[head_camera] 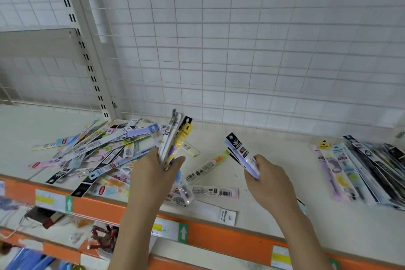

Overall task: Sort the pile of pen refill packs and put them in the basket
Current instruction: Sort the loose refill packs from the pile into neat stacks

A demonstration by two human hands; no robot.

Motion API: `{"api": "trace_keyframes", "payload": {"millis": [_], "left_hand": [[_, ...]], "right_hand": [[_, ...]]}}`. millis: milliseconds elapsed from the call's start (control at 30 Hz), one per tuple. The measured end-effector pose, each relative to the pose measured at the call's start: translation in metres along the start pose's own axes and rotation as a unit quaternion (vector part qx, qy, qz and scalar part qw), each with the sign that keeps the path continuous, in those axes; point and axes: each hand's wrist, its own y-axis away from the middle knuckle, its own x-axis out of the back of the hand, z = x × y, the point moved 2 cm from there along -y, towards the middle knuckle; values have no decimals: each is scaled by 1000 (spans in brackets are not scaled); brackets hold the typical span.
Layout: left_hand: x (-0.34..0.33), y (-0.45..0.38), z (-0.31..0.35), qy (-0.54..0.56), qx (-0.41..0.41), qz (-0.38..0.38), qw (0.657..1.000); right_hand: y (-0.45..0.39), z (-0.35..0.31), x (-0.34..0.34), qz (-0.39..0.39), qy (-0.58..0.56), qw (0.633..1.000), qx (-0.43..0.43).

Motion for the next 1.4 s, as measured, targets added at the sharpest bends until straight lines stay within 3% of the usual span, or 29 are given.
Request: {"api": "trace_keyframes", "payload": {"millis": [433, 733, 900, 1167, 1400], "left_hand": [[21, -15, -25, 5, 13, 18, 1000], [49, -28, -43, 35, 9, 47, 998], [58, -34, -58, -8, -12, 68, 998], [43, -31, -59, 21, -11, 30, 999], [38, -23, -58, 57, -1, 39, 998]], "right_hand": [[-22, -23, -27, -108, 4, 994, -21], [-51, -52, -49, -105, 89, 989, -56], [-58, -57, -57, -110, 121, 984, -68], [-60, -60, -52, -107, 117, 985, -70], [-64, -45, -48, -92, 55, 992, -70]]}}
